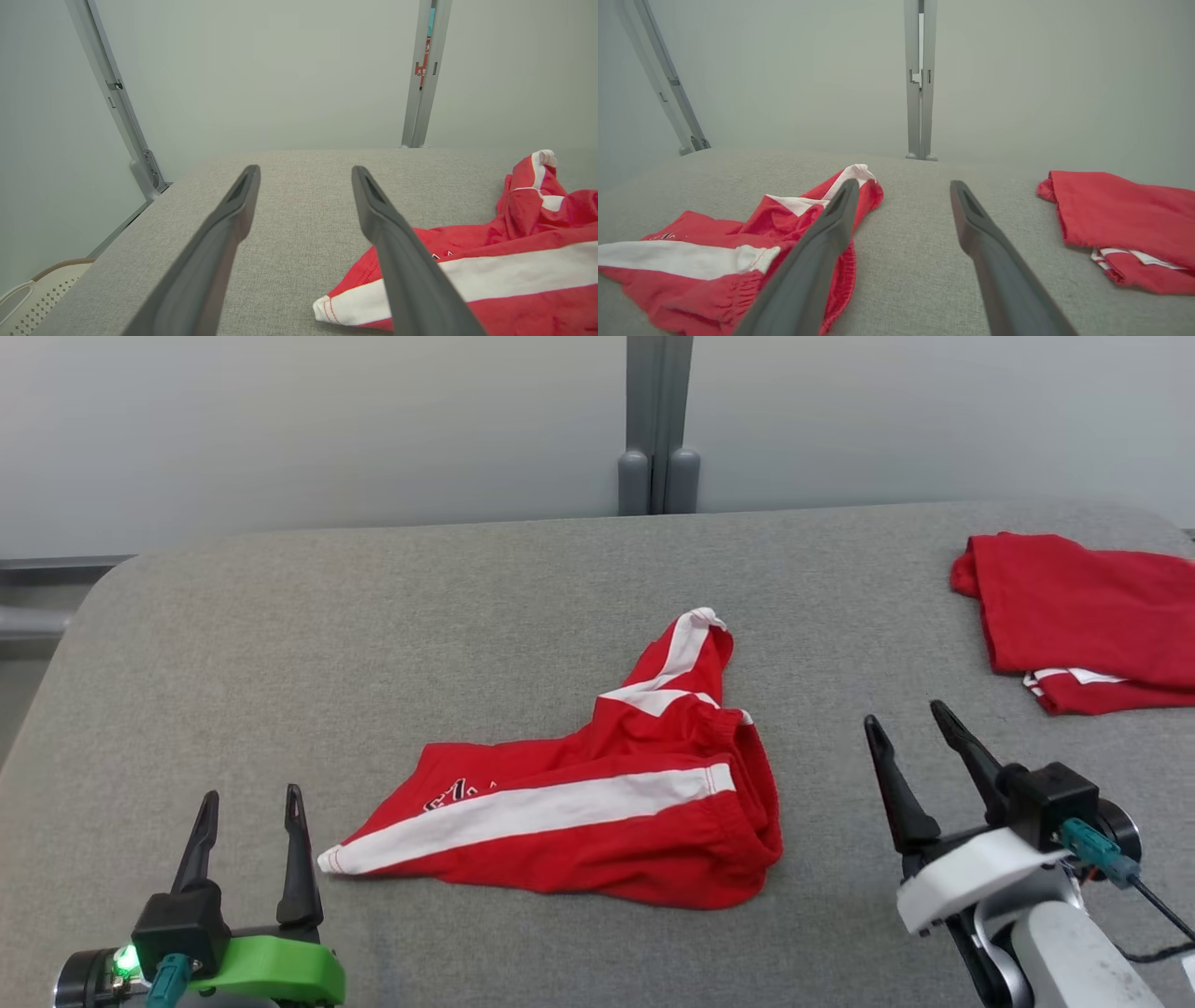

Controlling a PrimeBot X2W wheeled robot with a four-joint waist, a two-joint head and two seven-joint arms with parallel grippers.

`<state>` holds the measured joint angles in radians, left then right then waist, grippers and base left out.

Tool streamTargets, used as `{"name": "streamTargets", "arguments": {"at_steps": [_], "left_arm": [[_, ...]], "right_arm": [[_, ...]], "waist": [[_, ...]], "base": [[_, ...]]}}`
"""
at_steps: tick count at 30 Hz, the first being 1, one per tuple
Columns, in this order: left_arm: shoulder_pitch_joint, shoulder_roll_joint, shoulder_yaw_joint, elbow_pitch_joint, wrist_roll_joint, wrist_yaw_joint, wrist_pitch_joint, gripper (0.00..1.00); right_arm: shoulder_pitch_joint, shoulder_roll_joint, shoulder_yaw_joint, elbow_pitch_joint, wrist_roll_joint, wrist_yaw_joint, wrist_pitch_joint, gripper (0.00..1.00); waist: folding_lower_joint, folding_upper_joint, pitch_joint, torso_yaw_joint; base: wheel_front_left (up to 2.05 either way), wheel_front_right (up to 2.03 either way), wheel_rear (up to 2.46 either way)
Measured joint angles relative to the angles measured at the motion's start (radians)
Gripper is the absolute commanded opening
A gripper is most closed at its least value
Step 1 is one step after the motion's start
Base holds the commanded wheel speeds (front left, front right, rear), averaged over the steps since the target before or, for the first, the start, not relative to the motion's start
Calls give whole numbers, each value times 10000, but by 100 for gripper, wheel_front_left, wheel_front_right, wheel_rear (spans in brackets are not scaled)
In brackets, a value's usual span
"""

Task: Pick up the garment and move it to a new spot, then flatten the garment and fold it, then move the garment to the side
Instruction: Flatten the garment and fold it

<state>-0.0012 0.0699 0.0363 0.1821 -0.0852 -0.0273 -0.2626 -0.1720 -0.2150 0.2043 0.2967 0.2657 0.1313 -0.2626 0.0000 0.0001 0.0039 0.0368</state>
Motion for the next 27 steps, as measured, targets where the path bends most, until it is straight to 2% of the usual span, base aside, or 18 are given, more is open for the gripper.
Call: {"name": "streamTargets", "arguments": {"at_steps": [5,10,17,27], "left_arm": [[122,21,123,-35,96,6,0,100],[132,19,109,90,173,-8,0,100],[134,17,98,209,276,-15,0,100],[134,82,219,230,301,6,0,100]], "right_arm": [[1097,98,-767,-575,-153,0,0,100],[1785,324,-1011,-1047,-251,0,73,100],[2410,798,-1313,-1662,-418,0,322,100],[2727,1106,-1453,-2387,-692,0,690,100]], "waist": [[0,0,-100,-357],[0,0,-151,-528],[0,0,-209,-447],[0,0,-285,-308]], "base": [[0,0,0],[0,0,0],[0,0,0],[0,0,0]]}}
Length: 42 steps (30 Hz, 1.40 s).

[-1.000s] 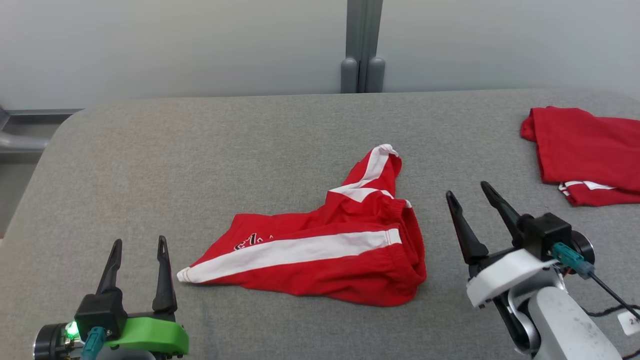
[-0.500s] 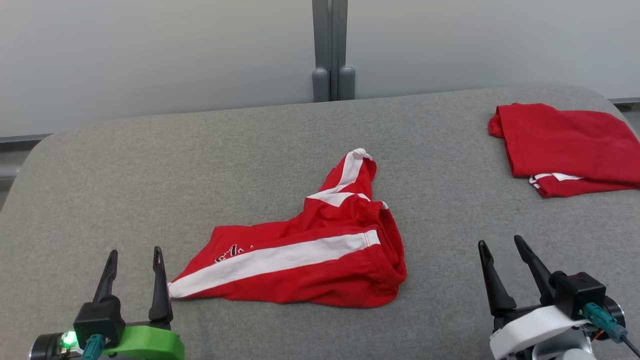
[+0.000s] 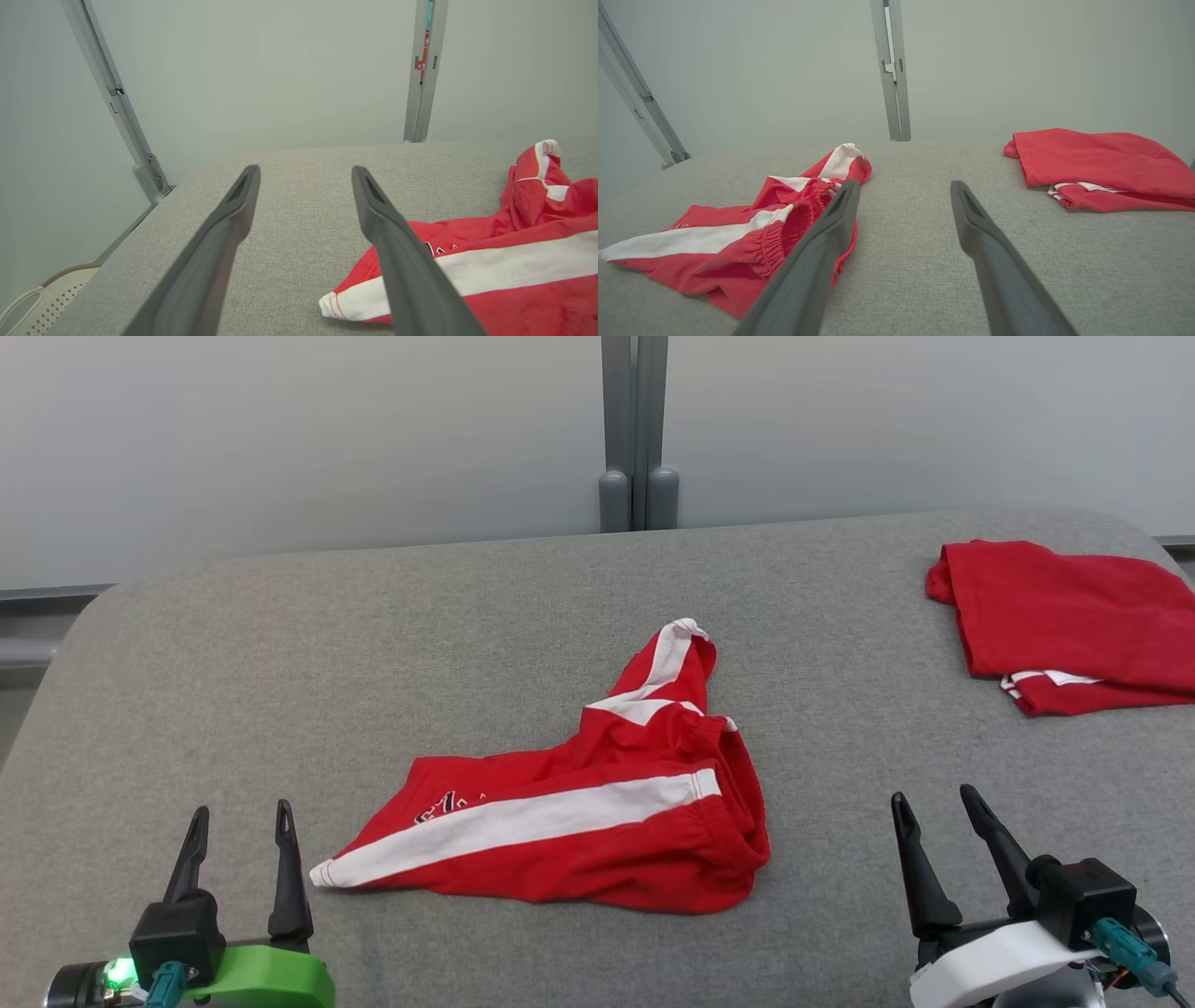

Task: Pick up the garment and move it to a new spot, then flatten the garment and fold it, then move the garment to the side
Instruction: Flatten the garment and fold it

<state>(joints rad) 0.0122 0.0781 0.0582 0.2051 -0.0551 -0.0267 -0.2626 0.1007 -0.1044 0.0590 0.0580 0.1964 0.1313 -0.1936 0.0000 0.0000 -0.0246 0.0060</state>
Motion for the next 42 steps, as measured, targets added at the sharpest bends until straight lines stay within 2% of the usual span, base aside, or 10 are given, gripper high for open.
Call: {"name": "streamTargets", "arguments": {"at_steps": [10,16,23,30,33,42], "left_arm": [[7,77,50,-15,-23,-102,0,100],[16,90,123,221,-140,-182,0,100],[-87,188,-88,1206,-247,-518,0,100],[-734,347,-479,2828,-581,-796,92,100],[-1200,535,-782,3517,-506,-876,153,100],[-2225,625,-1193,5158,-863,-972,155,100]], "right_arm": [[168,58,-23,-90,-59,0,104,100],[164,102,430,-71,-35,0,171,100],[-562,-514,2169,596,270,0,245,100],[-1841,-922,3540,1956,713,0,69,100],[-2531,-1009,4130,2631,989,0,-33,100],[-4174,-1062,5578,4067,1843,0,-332,100]], "waist": [[0,0,-41,112],[0,0,-35,115],[0,0,122,73],[0,0,425,116],[0,0,627,125],[0,0,1190,124]], "base": [[0,0,0],[0,0,0],[0,0,0],[0,0,0],[0,0,0],[0,0,0]]}}
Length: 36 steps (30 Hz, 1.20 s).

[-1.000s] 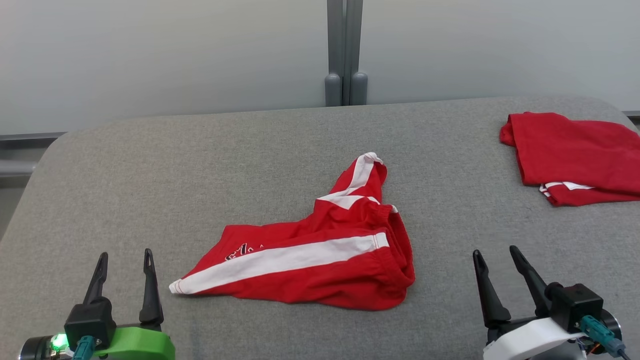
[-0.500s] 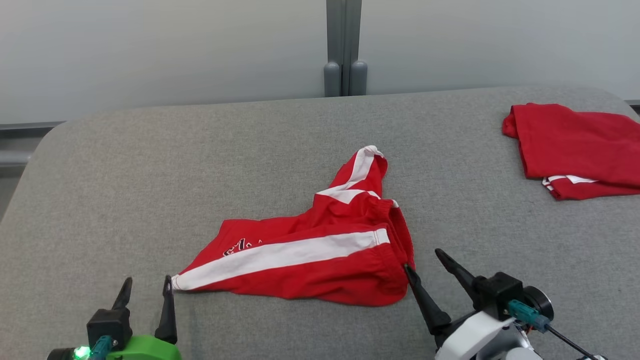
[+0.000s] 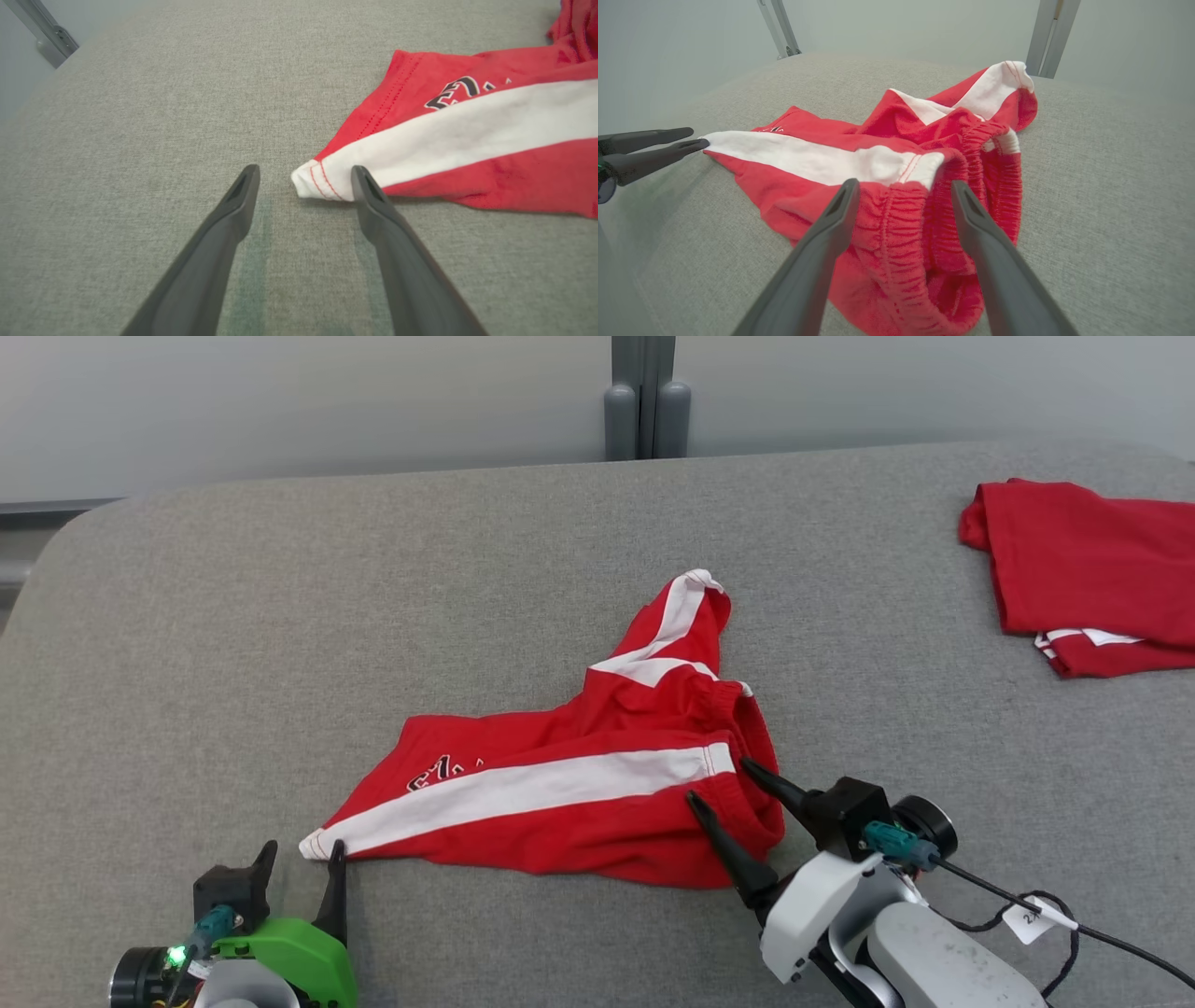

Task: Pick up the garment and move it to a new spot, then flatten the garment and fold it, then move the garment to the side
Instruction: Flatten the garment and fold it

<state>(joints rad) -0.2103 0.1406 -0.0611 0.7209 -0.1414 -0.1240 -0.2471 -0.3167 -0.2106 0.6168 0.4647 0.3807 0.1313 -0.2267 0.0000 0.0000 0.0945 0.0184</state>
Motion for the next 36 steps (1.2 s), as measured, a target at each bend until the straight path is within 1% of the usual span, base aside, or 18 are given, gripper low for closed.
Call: {"name": "streamTargets", "arguments": {"at_steps": [7,9,12,14,20,22,28,29,30,31,32,33,36], "left_arm": [[-800,2,-267,1066,-642,-36,4,100],[-946,-13,-491,1267,-723,-36,0,100],[-1073,-113,-949,1446,-1202,-36,46,100],[-1099,-192,-1312,1442,-1659,-36,92,100],[-1106,-81,-2313,1139,-2343,-36,38,100],[-1117,-73,-2589,1016,-2740,-36,35,100],[-1368,90,-3139,648,-3160,-40,-65,100],[-1397,92,-3189,617,-3310,-40,-84,89],[-1417,92,-3229,617,-3405,-40,-90,44],[-1444,94,-3283,635,-3521,-40,-92,3],[-1475,117,-3396,673,-3568,-40,-92,0],[-1498,130,-3492,708,-3570,-40,-92,0],[-1565,119,-3626,658,-3810,-40,-98,0]], "right_arm": [[-870,128,1012,700,639,0,-188,100],[-1036,157,1214,888,861,0,-217,100],[-1277,199,1496,1170,1127,0,-272,100],[-1385,238,1638,1344,1356,0,-301,100],[-1667,221,1941,1597,1636,0,-322,100],[-1722,203,1975,1622,1668,0,-347,100],[-1889,228,2000,1628,1741,0,-351,100],[-1927,249,1996,1643,1776,0,-351,100],[-1973,274,1996,1680,1822,0,-351,100],[-2030,316,2010,1743,1885,0,-353,100],[-2053,349,2025,1793,1975,0,-357,86],[-2076,370,2023,1802,2019,0,-357,0],[-2273,428,1887,1766,2075,0,-359,0]], "waist": [[0,0,311,-13],[0,0,356,-16],[0,0,385,-6],[0,0,389,17],[0,0,439,120],[0,0,472,156],[0,0,550,213],[0,0,564,226],[0,0,574,236],[0,0,584,250],[0,0,594,263],[0,0,602,271],[0,0,595,274]], "base": [[0,0,0],[0,0,0],[0,0,0],[0,0,0],[0,0,0],[0,0,0],[0,0,0],[0,0,0],[0,0,0],[0,0,0],[0,0,0],[0,0,0],[0,0,0]]}}
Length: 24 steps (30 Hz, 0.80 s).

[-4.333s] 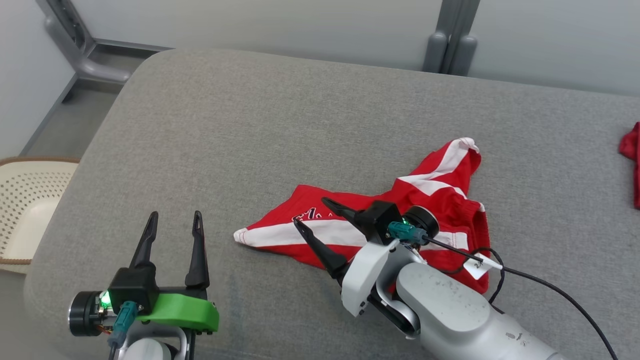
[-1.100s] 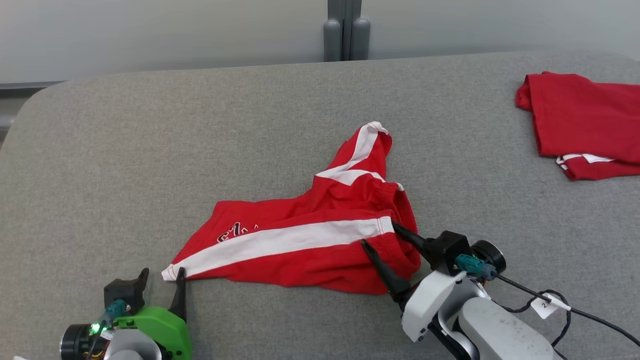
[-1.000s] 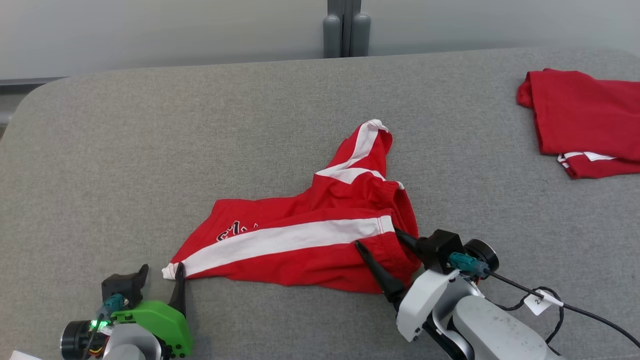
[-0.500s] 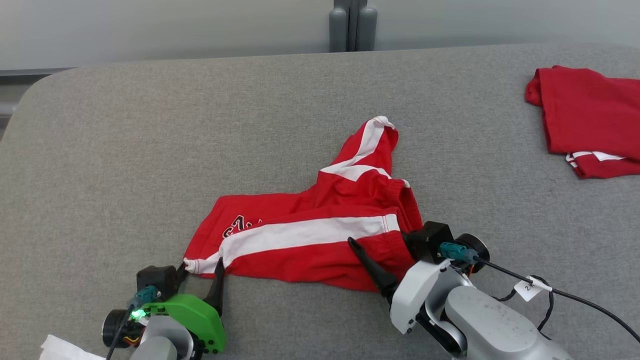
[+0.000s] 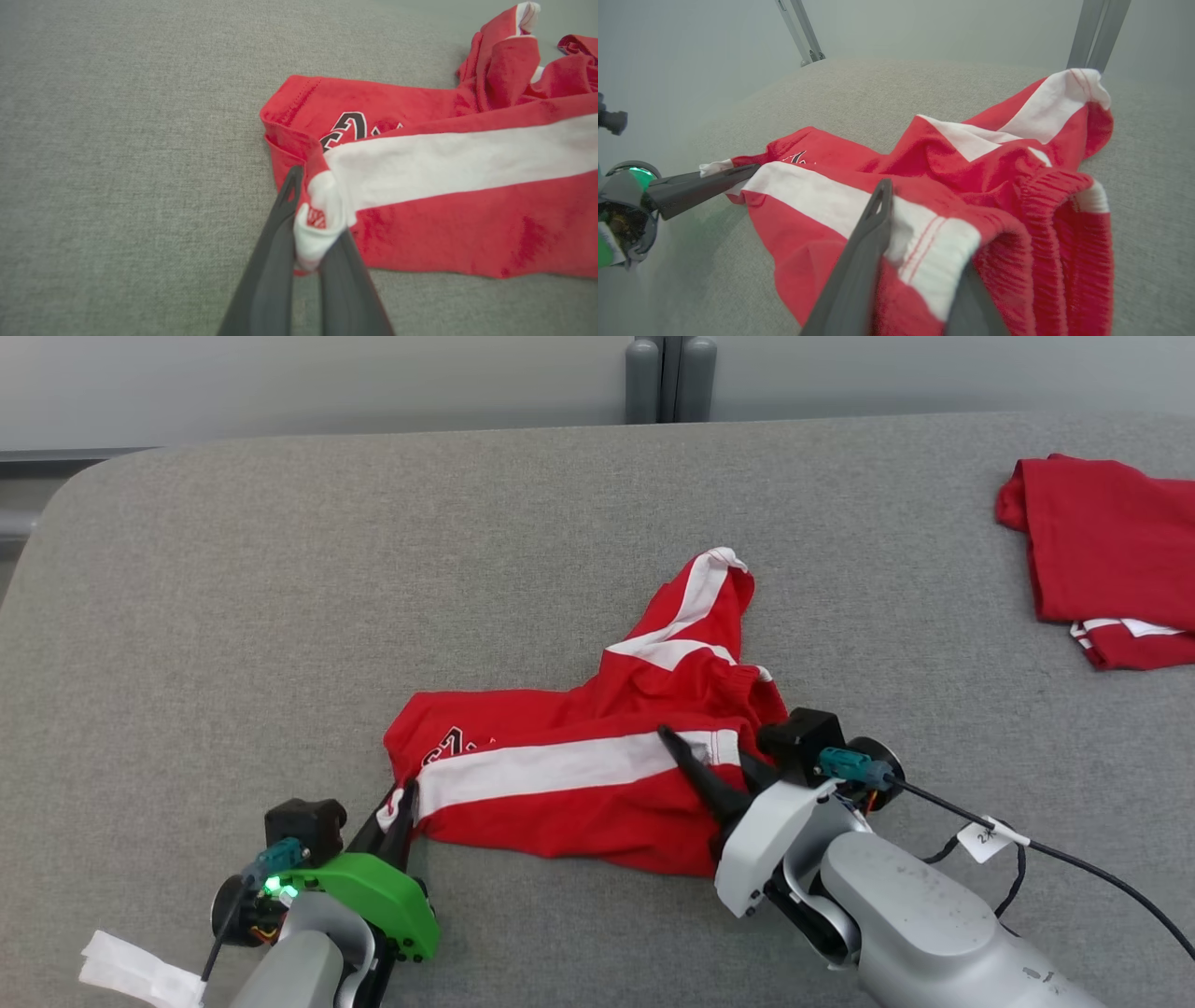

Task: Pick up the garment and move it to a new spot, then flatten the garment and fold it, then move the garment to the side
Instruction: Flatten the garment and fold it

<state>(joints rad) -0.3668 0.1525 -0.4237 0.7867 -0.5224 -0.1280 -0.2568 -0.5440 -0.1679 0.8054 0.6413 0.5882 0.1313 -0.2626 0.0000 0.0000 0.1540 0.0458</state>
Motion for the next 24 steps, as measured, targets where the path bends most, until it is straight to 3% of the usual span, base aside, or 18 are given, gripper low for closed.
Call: {"name": "streamTargets", "arguments": {"at_steps": [9,14,18,24], "left_arm": [[-449,65,453,-1544,-932,-2,-44,0],[-1533,-136,683,-1998,-1666,-2,127,0],[-3463,-351,920,-1893,-2031,21,755,0],[-7184,-763,1499,-963,-2627,583,1279,0]], "right_arm": [[-253,-462,-1022,-644,-207,0,0,0],[-1011,-890,-1530,-848,-73,0,0,0],[-2549,-1227,-1653,-786,201,0,-2,0],[-5733,-1674,-1453,-174,957,0,52,0]], "waist": [[0,0,-222,-56],[0,0,-219,-92],[0,0,13,-127],[0,0,706,-256]], "base": [[0,0,0],[0,0,0],[0,0,0],[0,0,0]]}}
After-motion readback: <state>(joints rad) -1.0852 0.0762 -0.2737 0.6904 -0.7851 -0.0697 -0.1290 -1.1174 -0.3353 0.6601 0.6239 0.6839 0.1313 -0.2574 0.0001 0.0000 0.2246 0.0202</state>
